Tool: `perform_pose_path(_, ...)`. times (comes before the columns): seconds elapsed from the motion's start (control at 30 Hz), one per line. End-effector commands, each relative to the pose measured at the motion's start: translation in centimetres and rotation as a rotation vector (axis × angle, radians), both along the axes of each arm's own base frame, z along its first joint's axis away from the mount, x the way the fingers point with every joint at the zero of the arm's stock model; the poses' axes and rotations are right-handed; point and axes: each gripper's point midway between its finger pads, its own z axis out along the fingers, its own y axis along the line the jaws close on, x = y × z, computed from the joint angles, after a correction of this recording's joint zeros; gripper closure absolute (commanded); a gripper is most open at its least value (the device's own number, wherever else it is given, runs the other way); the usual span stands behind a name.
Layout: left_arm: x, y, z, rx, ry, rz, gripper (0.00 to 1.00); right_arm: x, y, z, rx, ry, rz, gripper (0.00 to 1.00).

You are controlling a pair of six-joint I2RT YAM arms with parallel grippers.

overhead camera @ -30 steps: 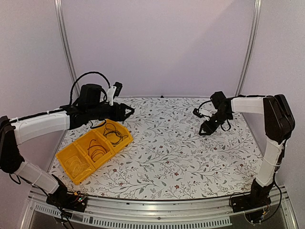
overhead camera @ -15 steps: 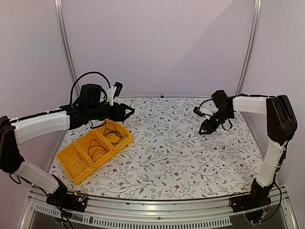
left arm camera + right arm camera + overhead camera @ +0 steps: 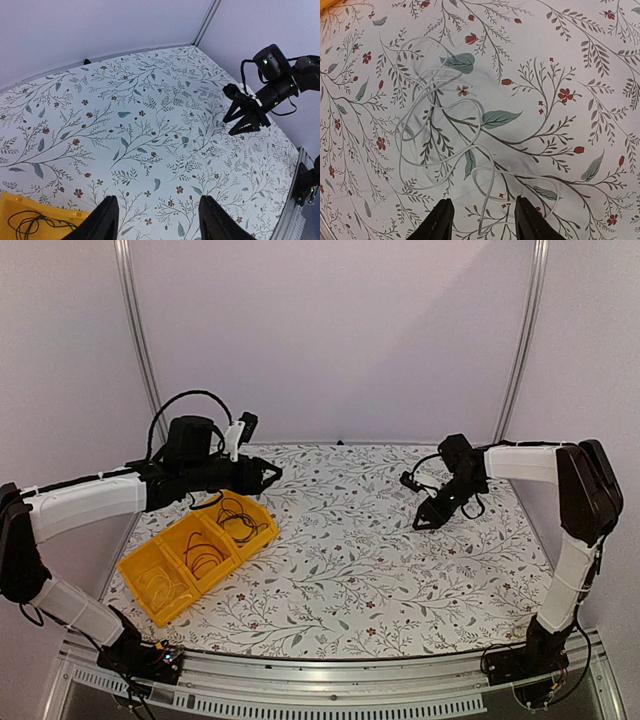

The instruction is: Untangle the cables

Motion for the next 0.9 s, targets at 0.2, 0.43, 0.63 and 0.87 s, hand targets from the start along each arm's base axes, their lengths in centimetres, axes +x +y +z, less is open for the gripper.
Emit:
perform_pose_path(0.2, 0.0, -0.6, 1.0, -0.021, -0.033, -0.04, 0.46, 0.6, -0.1, -1.7, -0.036, 0.033, -0.027, 0.79)
perform_pose_path(0.43, -0.9, -2.2, 1.1, -0.069, -0.09, -0.04, 0.43, -1.0, 0.7, 3.1, 0.038, -0.023, 0.03, 1.0)
perform_pose_path(0.63, -5.4, -9.3, 2.4, -0.059, -0.339, -0.103, 0.3, -4.6, 2.6, 8.5, 0.177, -0.004, 0.124, 1.0)
perform_pose_path(0.87, -6.8, -18.5, 1.6, -0.101, -0.409, -0.17, 0.3, -6.8, 4.4, 11.7, 0.23, -0.005, 0.191, 1.0)
